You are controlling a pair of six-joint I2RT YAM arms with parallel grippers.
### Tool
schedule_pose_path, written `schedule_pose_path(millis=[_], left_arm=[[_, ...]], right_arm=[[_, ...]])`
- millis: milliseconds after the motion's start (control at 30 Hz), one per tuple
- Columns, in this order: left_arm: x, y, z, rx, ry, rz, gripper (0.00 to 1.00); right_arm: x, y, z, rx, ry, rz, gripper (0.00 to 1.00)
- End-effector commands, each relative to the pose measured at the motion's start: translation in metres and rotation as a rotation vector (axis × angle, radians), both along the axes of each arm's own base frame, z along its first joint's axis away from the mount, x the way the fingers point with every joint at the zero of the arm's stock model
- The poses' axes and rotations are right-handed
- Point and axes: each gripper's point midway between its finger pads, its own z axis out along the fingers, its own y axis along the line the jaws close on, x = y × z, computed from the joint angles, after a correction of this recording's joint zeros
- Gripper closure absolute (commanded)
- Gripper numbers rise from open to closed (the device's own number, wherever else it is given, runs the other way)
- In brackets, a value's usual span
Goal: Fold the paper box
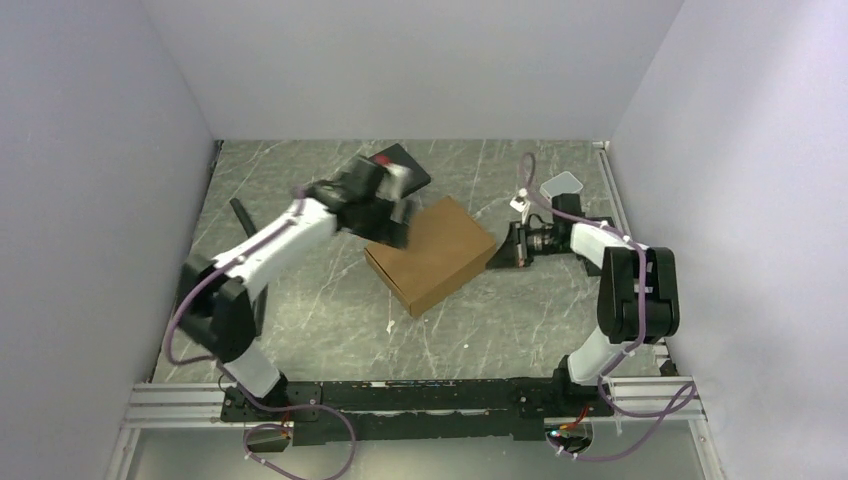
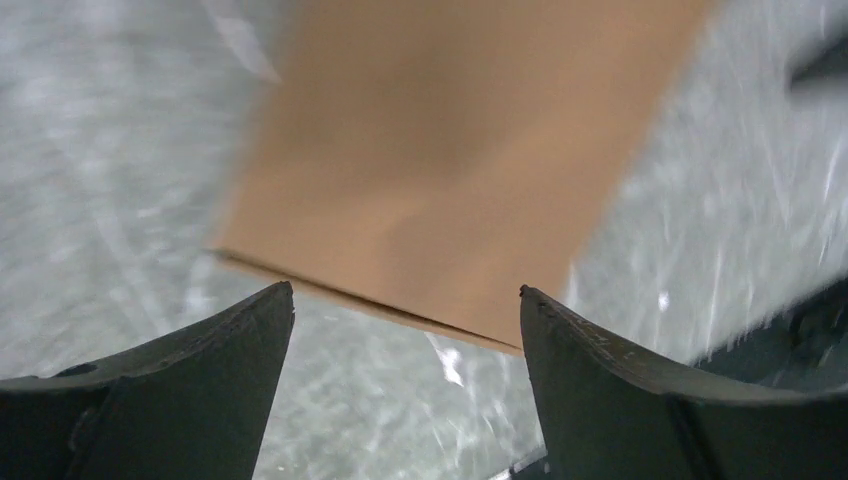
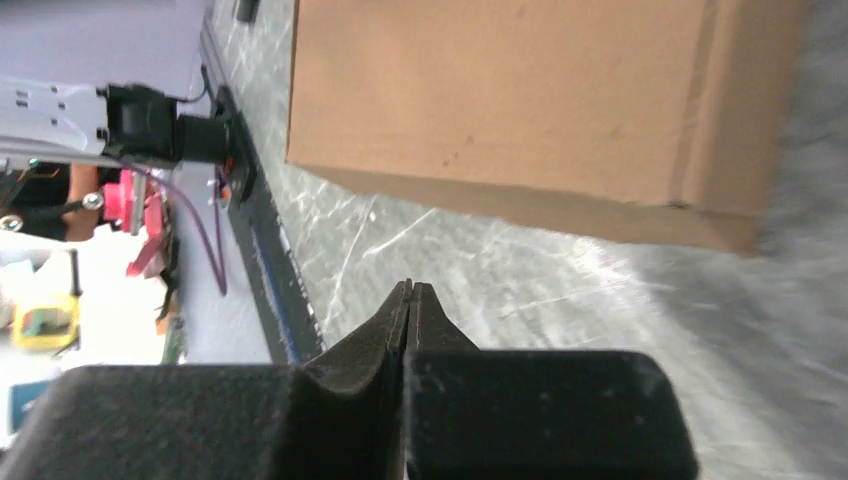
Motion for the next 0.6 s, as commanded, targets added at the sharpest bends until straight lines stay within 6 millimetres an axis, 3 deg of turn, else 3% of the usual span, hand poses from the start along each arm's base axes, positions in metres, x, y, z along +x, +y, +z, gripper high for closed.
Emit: schedule_pose_path(millis=[0,67,133,267,400,567], left_arm=[[0.079,0.057,0.04,-0.338,-0.125,0.292,0.09],[0.101,0.08,0.032,-0.388,-0.11,0.356,0.09],[0.117,0.087,0.023,-0.44,-0.084,0.374,0.08],[0.133,0.07,0.009,-0.565,-0.01,0.295,0.09],[0.126,0.055,-0.022,-0.597,0.138,0.255,0.13],[0.087,0.041,-0.055,-0.616,0.312,0.215,0.23]], right_arm=[[-0.013,0.019,-0.023,-0.041,0.056,0.02,1.0],[-0.015,0.027,-0.03,-0.043,0.071,-0.002,1.0],[-0.019,0.028,-0.037,-0.053,0.105,-0.068,1.0],[-0.015,0.02,-0.057,-0.209,0.082,-0.243,1.0],[0.0,0.031,-0.063,-0.242,0.048,-0.283,1.0],[0.037,0.048,-0.066,-0.197,0.077,-0.357,1.0]])
